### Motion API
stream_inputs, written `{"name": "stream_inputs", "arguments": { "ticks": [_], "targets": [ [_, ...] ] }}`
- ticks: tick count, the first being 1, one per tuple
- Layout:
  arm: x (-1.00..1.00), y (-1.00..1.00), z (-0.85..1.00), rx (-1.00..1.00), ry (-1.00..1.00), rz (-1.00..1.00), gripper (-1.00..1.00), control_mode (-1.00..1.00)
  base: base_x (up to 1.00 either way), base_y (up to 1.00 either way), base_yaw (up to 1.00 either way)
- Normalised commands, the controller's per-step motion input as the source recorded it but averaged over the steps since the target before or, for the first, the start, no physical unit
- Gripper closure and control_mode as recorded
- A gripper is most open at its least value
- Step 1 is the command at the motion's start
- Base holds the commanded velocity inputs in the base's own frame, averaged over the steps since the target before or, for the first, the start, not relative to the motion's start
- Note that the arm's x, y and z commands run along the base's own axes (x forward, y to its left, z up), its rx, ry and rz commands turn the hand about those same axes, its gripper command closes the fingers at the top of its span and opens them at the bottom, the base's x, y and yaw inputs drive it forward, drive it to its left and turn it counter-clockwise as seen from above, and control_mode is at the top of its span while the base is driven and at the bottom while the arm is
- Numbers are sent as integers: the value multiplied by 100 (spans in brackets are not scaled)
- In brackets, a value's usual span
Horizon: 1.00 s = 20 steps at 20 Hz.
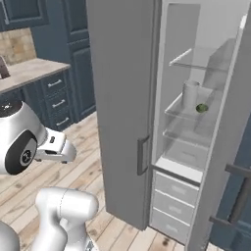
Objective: Place the condiment bottle and mustard from the counter to the top shelf of the fridge. If the existing items in the fridge are on the top shelf, move them to other shelves.
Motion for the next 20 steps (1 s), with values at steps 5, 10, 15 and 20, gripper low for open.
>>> {"name": "stream_inputs", "arguments": {
  "ticks": [5,10,15,20],
  "targets": [
    [0,0,0,0,0,0,-100,100,-19,-3,63],
    [0,0,0,0,0,0,-100,100,-4,-3,63],
    [0,0,0,0,0,0,-100,100,-1,-8,65],
    [0,0,0,0,0,0,-100,100,0,-13,70]
  ]
}}
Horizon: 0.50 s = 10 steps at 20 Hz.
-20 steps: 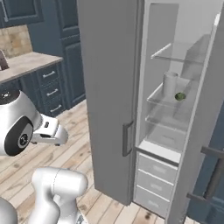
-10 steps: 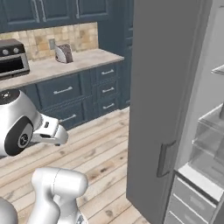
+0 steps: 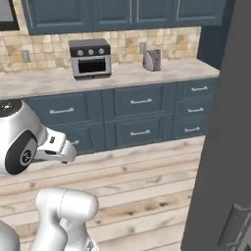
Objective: Place the condiment bottle and mustard from the counter to the top shelf of the fridge. If the existing items in the fridge are on the top shelf, move them to other shelves.
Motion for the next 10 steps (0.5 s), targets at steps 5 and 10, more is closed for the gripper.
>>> {"name": "stream_inputs", "arguments": {
  "ticks": [5,10],
  "targets": [
    [0,0,0,0,0,0,-100,100,0,-16,71],
    [0,0,0,0,0,0,-100,100,0,-20,74]
  ]
}}
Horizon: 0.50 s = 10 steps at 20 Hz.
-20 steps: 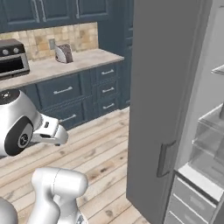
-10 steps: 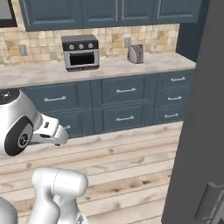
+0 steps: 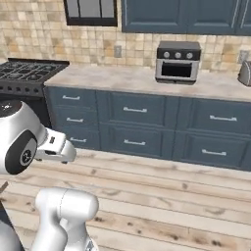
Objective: Place the condiment bottle and mustard from the counter to the top shelf of the fridge. If the existing items in the fridge are on the top shelf, move them to other shelves.
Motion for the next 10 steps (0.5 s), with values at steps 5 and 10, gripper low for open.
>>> {"name": "stream_inputs", "arguments": {
  "ticks": [5,10],
  "targets": [
    [0,0,0,0,0,0,-100,100,0,-16,72],
    [0,0,0,0,0,0,-100,100,0,-17,72]
  ]
}}
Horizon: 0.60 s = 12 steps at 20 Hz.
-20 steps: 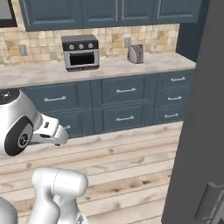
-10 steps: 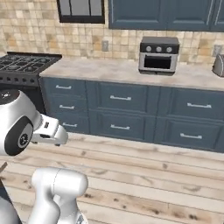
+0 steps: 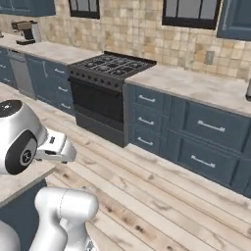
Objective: Place the condiment bottle and mustard from the counter to the top shelf of the fridge. If the existing items in the fridge are on the top shelf, move them to other shelves.
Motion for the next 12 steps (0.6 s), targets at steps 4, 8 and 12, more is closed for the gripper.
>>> {"name": "stream_inputs", "arguments": {
  "ticks": [4,8,12],
  "targets": [
    [0,0,0,0,0,0,-100,100,0,-19,72],
    [0,0,0,0,0,0,-100,100,0,-26,72],
    [0,0,0,0,0,0,-100,100,3,-55,61]
  ]
}}
